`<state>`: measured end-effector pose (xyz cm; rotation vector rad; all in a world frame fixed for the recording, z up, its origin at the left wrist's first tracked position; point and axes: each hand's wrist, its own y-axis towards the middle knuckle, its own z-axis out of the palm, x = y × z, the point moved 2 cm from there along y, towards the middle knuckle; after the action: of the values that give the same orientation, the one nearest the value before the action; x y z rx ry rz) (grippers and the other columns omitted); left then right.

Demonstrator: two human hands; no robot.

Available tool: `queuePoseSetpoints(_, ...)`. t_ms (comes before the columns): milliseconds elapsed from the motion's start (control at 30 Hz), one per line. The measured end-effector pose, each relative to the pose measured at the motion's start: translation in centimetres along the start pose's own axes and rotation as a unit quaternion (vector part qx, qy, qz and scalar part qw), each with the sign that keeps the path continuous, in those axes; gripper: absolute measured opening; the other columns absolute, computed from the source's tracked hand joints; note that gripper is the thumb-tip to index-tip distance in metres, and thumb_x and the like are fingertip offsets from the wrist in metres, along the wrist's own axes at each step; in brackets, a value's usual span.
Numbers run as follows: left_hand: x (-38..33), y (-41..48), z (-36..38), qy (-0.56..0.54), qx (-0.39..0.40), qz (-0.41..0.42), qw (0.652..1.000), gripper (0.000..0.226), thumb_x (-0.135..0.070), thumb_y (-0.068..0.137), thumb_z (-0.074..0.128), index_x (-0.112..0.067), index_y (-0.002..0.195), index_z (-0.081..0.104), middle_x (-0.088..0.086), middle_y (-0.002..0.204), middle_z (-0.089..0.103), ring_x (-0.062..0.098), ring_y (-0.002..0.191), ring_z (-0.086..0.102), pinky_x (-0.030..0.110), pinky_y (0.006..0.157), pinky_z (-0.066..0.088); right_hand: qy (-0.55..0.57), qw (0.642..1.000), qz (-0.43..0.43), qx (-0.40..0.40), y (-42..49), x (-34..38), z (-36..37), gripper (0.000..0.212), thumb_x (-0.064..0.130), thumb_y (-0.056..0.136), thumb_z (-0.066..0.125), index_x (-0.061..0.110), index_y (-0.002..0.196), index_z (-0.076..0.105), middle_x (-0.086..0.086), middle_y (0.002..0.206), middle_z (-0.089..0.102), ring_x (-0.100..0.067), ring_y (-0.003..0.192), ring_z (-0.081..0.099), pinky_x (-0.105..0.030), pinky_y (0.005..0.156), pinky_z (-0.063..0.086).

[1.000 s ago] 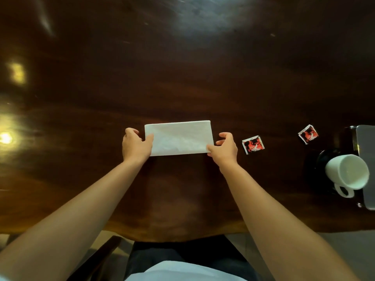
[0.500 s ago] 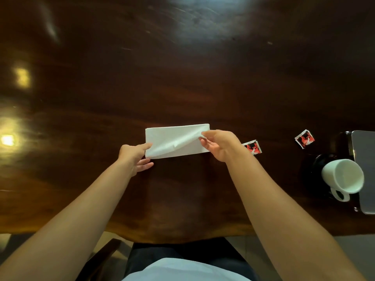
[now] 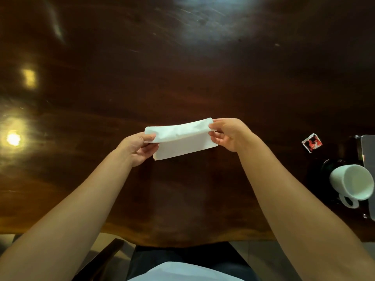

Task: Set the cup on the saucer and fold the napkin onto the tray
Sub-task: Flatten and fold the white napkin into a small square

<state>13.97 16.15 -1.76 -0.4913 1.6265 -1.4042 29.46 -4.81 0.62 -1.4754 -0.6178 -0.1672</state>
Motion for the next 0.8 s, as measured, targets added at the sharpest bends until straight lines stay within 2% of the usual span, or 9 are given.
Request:
queuePoseSetpoints(133,2.6,2.2,-0.2,0.071,-0.017,0.045,0.996,0.017,0.005,0.091,0.066,-0.008,0.101,0.062,0.013,0.111,0.068,0.024,0.096,0.068,0.035,0.073,0.060,-0.141,0.984,-0.021,-0.105,2.8,-3.3,-0.6,0.022,-0.003,0.090,0.064,0.018,0.089,0.064,-0.009,0.105,0.069,-0.021,0.090,0.069,-0.032,0.072,0.059)
queuePoseSetpoints(267,3.6,3.2,-0.5,0.148,-0.053,0.122,0.980,0.016,-0.004,0.088,0.074,-0.010,0.099,0.064,0.010,0.106,0.068,0.024,0.094,0.070,0.036,0.069,0.063,-0.176,0.963,-0.095,-0.180,4.2,-5.3,-0.7,0.015,0.017,0.089,0.071,0.026,0.080,0.063,-0.002,0.095,0.071,-0.017,0.082,0.071,-0.033,0.069,0.062)
queuePoseSetpoints(367,3.5,3.5,-0.5,0.227,-0.074,0.173,0.956,0.016,-0.012,0.086,0.079,-0.015,0.095,0.065,0.005,0.101,0.072,0.024,0.093,0.072,0.043,0.075,0.064,-0.239,0.934,-0.162,-0.210,3.9,-4.9,-0.7,0.005,0.022,0.088,0.069,0.025,0.084,0.069,0.005,0.086,0.069,-0.016,0.082,0.068,-0.036,0.071,0.061)
queuePoseSetpoints(467,3.3,3.2,-0.2,0.339,-0.105,0.208,0.911,0.021,-0.022,0.085,0.080,-0.017,0.097,0.064,0.002,0.099,0.070,0.018,0.084,0.070,0.036,0.066,0.064,-0.262,0.923,-0.184,-0.214,3.9,-4.7,-0.8,0.003,0.023,0.090,0.068,0.024,0.088,0.071,0.008,0.083,0.067,-0.014,0.082,0.066,-0.034,0.070,0.058)
queuePoseSetpoints(567,3.4,2.6,-0.1,0.441,-0.149,0.260,0.846,0.036,-0.034,0.081,0.082,-0.016,0.097,0.054,-0.001,0.091,0.063,0.020,0.082,0.065,0.034,0.066,0.055,-0.277,0.918,-0.189,-0.211,4.3,-4.8,-0.8,0.005,0.023,0.093,0.066,0.022,0.089,0.069,0.008,0.082,0.064,-0.016,0.085,0.065,-0.033,0.071,0.056)
queuePoseSetpoints(633,3.5,2.1,-0.1,0.480,-0.167,0.318,0.800,0.047,-0.033,0.080,0.083,-0.015,0.109,0.049,0.001,0.103,0.057,0.021,0.091,0.058,0.033,0.072,0.049,-0.291,0.911,-0.205,-0.210,4.6,-4.6,-0.6,0.005,0.022,0.094,0.065,0.022,0.090,0.068,0.008,0.082,0.063,-0.017,0.086,0.065,-0.029,0.067,0.053)
queuePoseSetpoints(667,3.6,2.1,-0.1,0.518,-0.173,0.366,0.754,0.054,-0.032,0.081,0.083,-0.013,0.118,0.048,0.005,0.112,0.055,0.023,0.098,0.055,0.035,0.077,0.050,-0.299,0.906,-0.215,-0.208,4.6,-4.5,-0.5,0.004,0.022,0.094,0.064,0.021,0.094,0.067,0.006,0.085,0.063,-0.017,0.088,0.065,-0.026,0.064,0.049)
queuePoseSetpoints(733,4.1,2.3,0.1,0.608,-0.165,0.465,0.622,0.066,-0.031,0.081,0.081,-0.007,0.133,0.048,0.015,0.127,0.052,0.033,0.114,0.052,0.042,0.091,0.051,-0.334,0.886,-0.246,-0.208,4.6,-4.6,-0.1,0.016,0.021,0.095,0.063,0.020,0.111,0.065,0.001,0.100,0.064,-0.020,0.098,0.063,-0.027,0.072,0.047)
queuePoseSetpoints(800,5.0,3.0,0.7,0.667,-0.121,0.518,0.521,0.068,-0.033,0.086,0.072,-0.003,0.142,0.047,0.023,0.142,0.047,0.043,0.132,0.045,0.051,0.106,0.044,-0.441,0.818,-0.285,-0.237,4.7,-5.0,0.4,0.036,0.023,0.094,0.064,0.018,0.129,0.057,-0.005,0.122,0.058,-0.026,0.114,0.055,-0.037,0.091,0.044)
